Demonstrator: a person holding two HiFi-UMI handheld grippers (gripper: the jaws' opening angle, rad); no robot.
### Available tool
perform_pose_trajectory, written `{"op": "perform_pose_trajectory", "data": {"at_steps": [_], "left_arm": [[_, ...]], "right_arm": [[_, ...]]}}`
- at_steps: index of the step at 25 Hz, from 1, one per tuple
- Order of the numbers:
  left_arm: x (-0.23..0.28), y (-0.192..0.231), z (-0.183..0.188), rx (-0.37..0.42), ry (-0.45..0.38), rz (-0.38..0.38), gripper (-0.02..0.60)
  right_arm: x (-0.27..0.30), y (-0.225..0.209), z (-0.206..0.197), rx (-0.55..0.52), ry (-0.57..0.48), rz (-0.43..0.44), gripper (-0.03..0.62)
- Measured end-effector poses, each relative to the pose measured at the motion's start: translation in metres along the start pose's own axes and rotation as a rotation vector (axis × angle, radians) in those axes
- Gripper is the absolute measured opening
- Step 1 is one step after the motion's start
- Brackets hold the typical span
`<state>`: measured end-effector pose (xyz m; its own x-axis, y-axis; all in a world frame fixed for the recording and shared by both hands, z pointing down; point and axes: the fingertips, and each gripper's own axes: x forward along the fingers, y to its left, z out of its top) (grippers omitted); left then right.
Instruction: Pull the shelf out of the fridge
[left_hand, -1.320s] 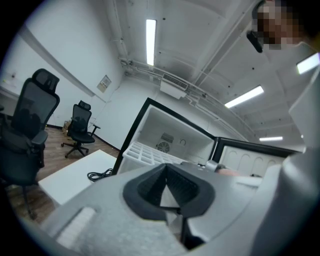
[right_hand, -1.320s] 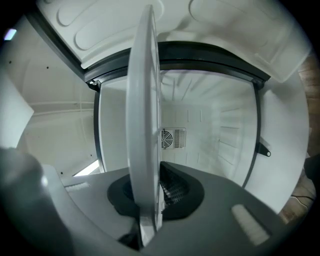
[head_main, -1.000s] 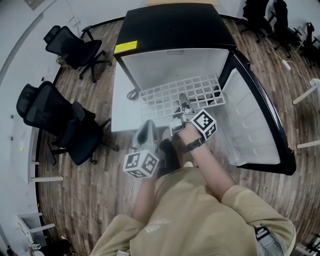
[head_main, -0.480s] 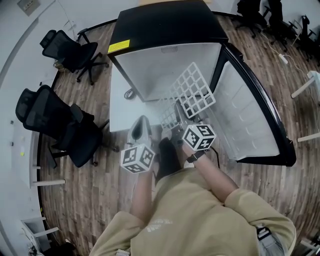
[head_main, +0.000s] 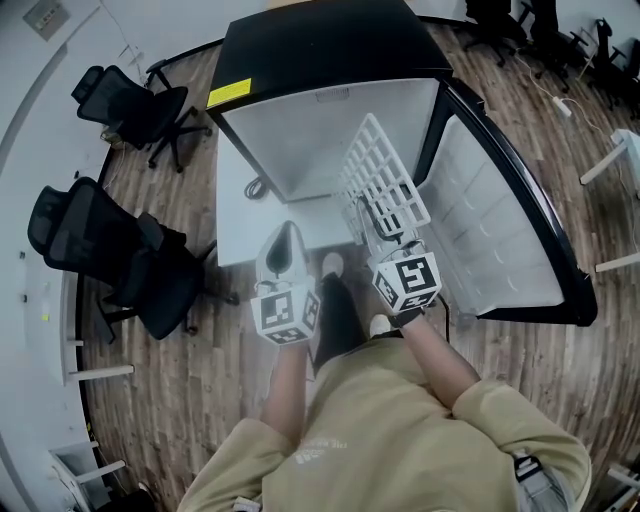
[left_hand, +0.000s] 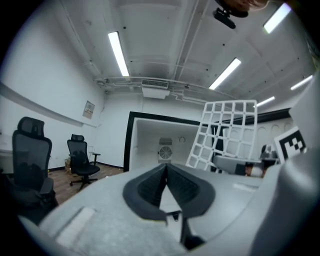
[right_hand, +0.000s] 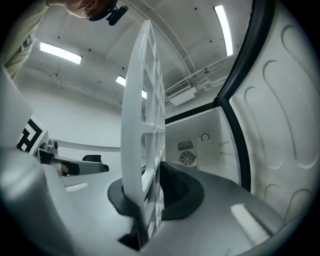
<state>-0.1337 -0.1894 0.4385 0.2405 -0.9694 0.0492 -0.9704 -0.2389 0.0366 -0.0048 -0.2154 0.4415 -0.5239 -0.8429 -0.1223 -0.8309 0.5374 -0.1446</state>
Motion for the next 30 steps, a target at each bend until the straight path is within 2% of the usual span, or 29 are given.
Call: {"op": "perform_pose_trajectory", "data": {"at_steps": [6,10,13,23,30], "left_arm": [[0.005,0.006,0.001,0.067,-0.023,0.025,0.002],[0.005,0.01,-0.001,0.043,-0.055,0.054,0.002],[0.009,0.007,-0.009,0.037,-0.042,0.04,0.002],[0.019,-0.001,-0.015,0.023,-0.007,-0.007,0.002],[0.012,0.002,-0.014,-0.002,0.044,-0.056,0.002]], "right_arm": [[0.0,0.002,0.002,-0.125,0.044,-0.027,0.031],[-0.002,-0.001,-0.002,-0.151,0.07,-0.046,0.031],[-0.002,-0.004,-0.003,-0.166,0.073,-0.06,0.031],[0.005,-0.008,-0.005,-0.141,0.082,-0.071,0.031],[0.015,0.0,-0.002,-0.074,0.097,-0.091,0.031]]}}
